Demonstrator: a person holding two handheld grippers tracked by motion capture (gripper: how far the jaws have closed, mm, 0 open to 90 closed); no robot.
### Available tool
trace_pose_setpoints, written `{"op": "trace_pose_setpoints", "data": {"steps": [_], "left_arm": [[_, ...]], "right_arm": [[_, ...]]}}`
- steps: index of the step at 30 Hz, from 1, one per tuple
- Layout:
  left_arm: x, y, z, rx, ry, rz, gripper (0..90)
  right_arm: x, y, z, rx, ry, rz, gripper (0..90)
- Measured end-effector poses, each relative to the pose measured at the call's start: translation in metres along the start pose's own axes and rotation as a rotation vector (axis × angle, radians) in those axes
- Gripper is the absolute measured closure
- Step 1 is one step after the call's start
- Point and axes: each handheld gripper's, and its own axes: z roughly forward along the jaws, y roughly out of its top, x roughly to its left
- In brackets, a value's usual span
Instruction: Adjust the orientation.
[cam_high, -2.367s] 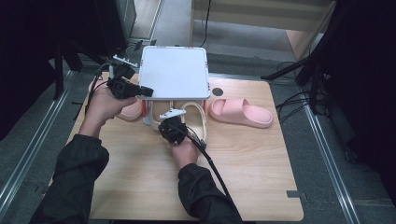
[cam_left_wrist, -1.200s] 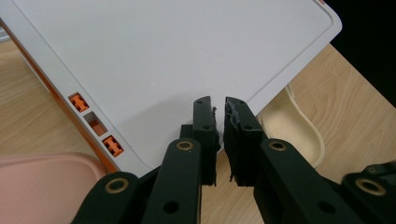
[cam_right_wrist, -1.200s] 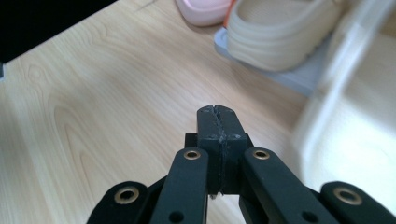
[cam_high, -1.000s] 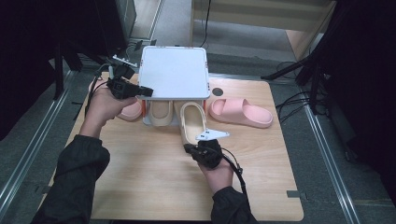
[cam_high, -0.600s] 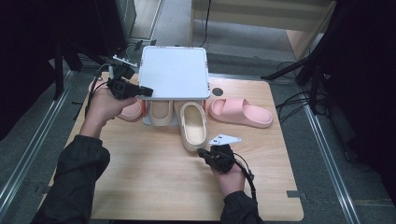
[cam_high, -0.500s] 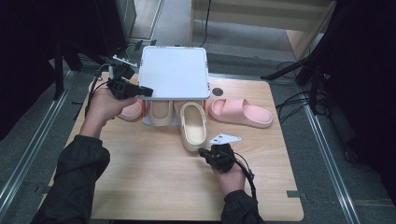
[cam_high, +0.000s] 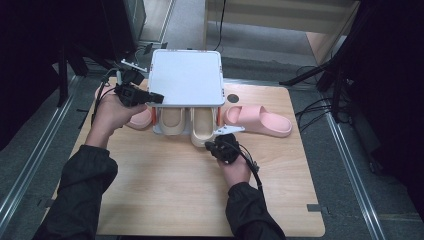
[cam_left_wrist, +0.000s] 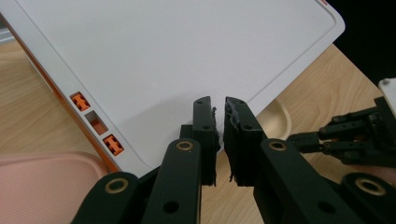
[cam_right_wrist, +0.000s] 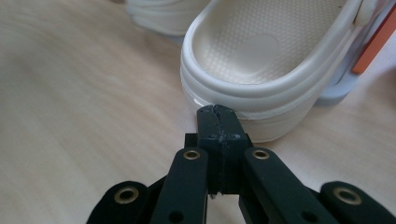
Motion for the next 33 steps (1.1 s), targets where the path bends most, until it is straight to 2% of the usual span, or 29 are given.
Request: {"op": "trace_pose_setpoints", "data": {"steps": [2,4,5,11,13,15,18,21,23,24,26,29,30,33], "left_arm": [[0.000,0.000,0.000,0.000,0.000,0.001,82.6],[0.000,0.000,0.000,0.000,0.003,0.002,82.6],[0.000,0.000,0.000,0.001,0.003,0.003,82.6],[0.000,0.000,0.000,-0.001,0.002,0.008,82.3],[0.000,0.000,-0.001,0.000,0.003,0.016,82.1],[0.000,0.000,-0.001,-0.002,0.006,0.007,81.8],[-0.001,0.000,-0.001,-0.002,0.014,0.020,81.0],[0.000,0.000,-0.001,-0.007,0.008,0.012,78.8],[0.001,0.000,-0.002,-0.006,0.007,0.015,73.6],[0.002,-0.001,-0.006,-0.008,0.020,0.000,71.8],[0.003,-0.001,-0.009,-0.015,0.022,-0.004,71.2],[0.003,-0.002,-0.017,-0.026,0.021,-0.011,64.2],[0.002,-0.003,-0.021,-0.031,0.026,-0.016,61.3],[0.001,-0.005,-0.026,-0.035,0.035,-0.015,52.5]], "right_arm": [[-0.002,0.008,0.005,-0.021,0.003,0.006,90.0],[-0.002,0.011,0.008,-0.018,-0.003,0.006,90.0],[-0.003,0.017,0.017,-0.016,-0.010,-0.006,90.0],[-0.006,0.024,0.030,-0.040,-0.048,-0.015,90.0],[-0.007,0.025,0.032,-0.046,-0.056,-0.017,90.0],[-0.009,0.025,0.034,-0.057,-0.054,-0.012,90.0],[-0.008,0.024,0.032,-0.051,-0.035,0.029,90.0],[-0.004,0.020,0.025,-0.069,0.000,0.060,90.0],[-0.001,0.018,0.020,-0.078,0.019,0.055,90.0],[0.002,0.017,0.016,-0.082,0.031,0.053,90.0],[0.003,0.016,0.014,-0.086,0.038,0.048,90.0],[0.007,0.013,0.002,-0.094,0.089,0.035,84.9],[0.008,0.012,-0.002,-0.085,0.114,0.036,86.4],[0.011,0.011,-0.008,-0.071,0.115,0.007,86.7]]}}
